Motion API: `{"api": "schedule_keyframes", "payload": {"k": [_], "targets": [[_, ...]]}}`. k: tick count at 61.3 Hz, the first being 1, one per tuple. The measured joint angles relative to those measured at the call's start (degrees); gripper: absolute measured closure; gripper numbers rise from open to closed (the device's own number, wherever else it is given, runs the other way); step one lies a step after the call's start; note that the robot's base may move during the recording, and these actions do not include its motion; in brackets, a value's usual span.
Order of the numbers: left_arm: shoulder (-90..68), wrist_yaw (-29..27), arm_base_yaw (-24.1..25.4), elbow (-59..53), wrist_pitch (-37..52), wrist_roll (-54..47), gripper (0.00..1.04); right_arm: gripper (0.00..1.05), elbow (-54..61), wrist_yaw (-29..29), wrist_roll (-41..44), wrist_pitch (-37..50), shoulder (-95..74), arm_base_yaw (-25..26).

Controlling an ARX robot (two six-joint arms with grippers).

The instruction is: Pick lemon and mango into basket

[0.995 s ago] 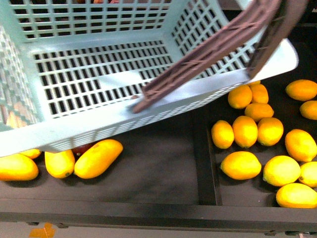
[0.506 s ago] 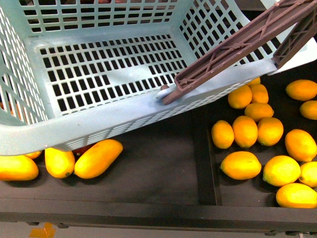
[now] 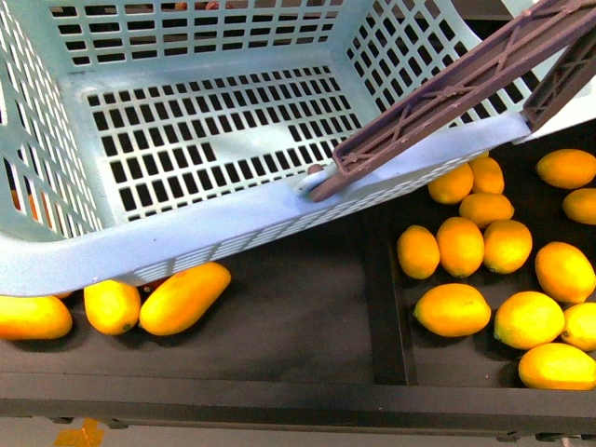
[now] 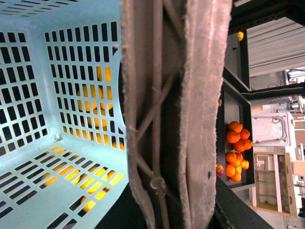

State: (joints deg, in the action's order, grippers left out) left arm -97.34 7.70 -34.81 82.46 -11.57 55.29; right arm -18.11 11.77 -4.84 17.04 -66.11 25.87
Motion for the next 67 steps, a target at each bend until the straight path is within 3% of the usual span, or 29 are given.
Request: {"api": "schedule_keyframes", "payload": {"k": [8,26,41,67], "targets": [[0.00,0.04,0.09,0.00,0.00,0.02,0.88,0.09,-9.88,-1.18,11.10,5.49,-26.91,2.58],[0.00,0.61,0.00,0.00,0.00,0.07,0.88,0.09,-19.04,-3.26,27.61,6.45,-47.60,0.07],[0.00,0.22,0.02,0.00,0.00,0.07,0.88,0.09,-26.01,-3.17,31.17,5.99,-59.17,-4.28],[0.00,0.22,0.04,0.00,0.00,0.04,0.88,0.09,-40.59,-4.11,29.64,4.09,-72.81,-10.49]]}}
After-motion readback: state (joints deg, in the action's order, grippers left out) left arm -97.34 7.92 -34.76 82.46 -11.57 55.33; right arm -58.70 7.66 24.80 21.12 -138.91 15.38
